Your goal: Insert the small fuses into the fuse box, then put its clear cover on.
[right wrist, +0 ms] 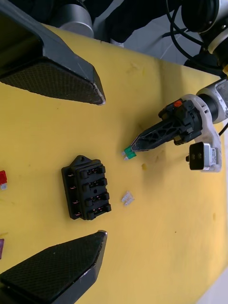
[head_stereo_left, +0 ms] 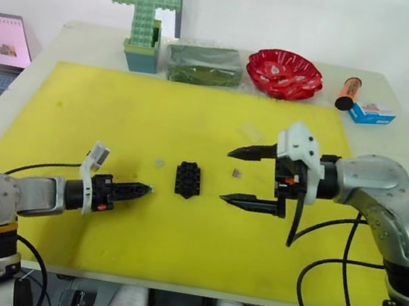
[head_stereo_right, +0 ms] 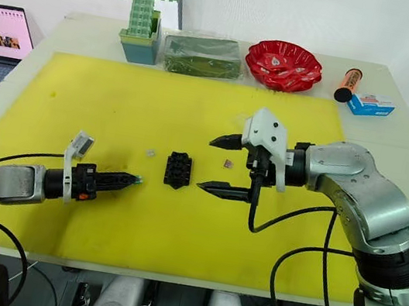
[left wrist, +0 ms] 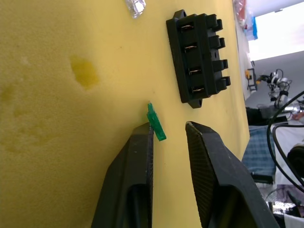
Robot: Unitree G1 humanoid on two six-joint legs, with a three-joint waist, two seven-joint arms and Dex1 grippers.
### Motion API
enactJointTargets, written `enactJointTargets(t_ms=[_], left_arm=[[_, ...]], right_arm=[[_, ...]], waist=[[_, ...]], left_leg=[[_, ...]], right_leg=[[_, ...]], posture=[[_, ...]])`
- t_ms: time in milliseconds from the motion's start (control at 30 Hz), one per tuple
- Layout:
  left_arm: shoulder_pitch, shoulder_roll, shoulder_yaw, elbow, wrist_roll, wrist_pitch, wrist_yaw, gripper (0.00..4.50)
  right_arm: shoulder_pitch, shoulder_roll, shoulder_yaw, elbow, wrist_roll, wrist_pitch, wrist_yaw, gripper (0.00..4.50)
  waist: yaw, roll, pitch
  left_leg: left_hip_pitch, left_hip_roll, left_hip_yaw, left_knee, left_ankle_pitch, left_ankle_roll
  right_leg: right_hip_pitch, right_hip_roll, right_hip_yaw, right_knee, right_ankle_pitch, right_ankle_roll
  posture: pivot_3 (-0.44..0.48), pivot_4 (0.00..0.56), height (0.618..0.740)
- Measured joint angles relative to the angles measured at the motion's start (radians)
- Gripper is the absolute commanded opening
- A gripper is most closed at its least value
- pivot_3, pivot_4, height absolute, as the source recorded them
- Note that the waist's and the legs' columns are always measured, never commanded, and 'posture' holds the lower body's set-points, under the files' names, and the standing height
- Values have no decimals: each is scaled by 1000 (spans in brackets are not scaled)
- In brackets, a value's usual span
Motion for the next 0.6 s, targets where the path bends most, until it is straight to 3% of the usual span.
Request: enactJointTargets(t_ms=[267,367,433,600], left_arm=[[13,0,-10,-5,6,-21,3,1328],[16,2,-17,-6,7,-27,3,732],[22,2,-20,-8,8,-31,3,66],[33,8,-26,-9,12,-45,0,66]], right_arm=[[0,0,4,0,-3,0,1,4500],[0,0,4,0,-4,0,1,4500],[0,0,4,0,-4,0,1,4500],[0,0,4,0,-4,0,1,4500]], waist=[[0,0,0],[0,0,0],[0,0,0],[-1,0,0]], left_leg=[[0,0,0,0,0,0],[0,0,0,0,0,0],[0,0,0,0,0,0],[0,0,0,0,0,0]], right_leg=[[0,0,0,0,0,0],[0,0,0,0,0,0],[0,0,0,0,0,0],[0,0,0,0,0,0]], posture=[[0,150,740],[0,150,740],[0,150,740],[0,150,740]])
